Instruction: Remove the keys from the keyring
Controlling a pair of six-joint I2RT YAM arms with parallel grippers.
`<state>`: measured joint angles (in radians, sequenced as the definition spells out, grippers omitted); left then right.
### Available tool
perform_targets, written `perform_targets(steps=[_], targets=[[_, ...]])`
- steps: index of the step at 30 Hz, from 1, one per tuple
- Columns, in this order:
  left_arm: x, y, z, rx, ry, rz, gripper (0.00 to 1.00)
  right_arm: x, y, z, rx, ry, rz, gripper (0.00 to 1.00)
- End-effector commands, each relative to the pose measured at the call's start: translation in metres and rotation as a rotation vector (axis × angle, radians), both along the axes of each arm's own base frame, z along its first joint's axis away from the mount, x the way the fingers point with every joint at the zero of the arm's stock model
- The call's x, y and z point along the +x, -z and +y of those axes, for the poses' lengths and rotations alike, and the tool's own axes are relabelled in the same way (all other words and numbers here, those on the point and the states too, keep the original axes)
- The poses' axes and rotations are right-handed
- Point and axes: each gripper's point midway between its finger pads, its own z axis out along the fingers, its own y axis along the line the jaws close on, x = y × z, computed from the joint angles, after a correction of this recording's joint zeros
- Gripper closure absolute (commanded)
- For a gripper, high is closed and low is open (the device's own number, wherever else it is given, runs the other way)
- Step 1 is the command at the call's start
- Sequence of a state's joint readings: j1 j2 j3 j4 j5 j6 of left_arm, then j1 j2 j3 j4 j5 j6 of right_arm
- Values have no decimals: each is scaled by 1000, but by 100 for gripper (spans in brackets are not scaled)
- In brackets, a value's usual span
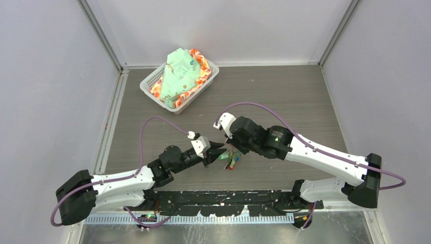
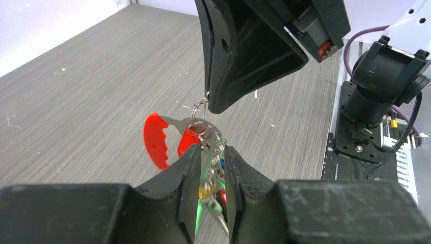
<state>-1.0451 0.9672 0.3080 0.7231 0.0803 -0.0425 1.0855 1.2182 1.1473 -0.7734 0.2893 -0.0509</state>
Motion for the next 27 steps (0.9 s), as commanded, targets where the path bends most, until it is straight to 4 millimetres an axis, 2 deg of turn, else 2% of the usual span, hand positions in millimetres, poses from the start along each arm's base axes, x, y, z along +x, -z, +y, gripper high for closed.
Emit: perform_targets(steps=[1, 9, 15, 21, 27], targets=[[2, -37, -3, -70, -2, -70, 74, 8, -37, 9, 48, -45, -108, 99], [8, -45, -10, -59, -4, -136, 72, -1, -50, 13, 129, -108, -143, 99], [1, -44, -14, -49, 45, -135, 68, -11, -63, 15, 210, -176, -197, 99], [-7, -57, -12, -74, 81, -148, 66, -23, -64, 19, 253, -258, -213, 99], [-14, -68, -15, -93, 121, -146, 65, -28, -69, 21, 253, -293, -231, 99]])
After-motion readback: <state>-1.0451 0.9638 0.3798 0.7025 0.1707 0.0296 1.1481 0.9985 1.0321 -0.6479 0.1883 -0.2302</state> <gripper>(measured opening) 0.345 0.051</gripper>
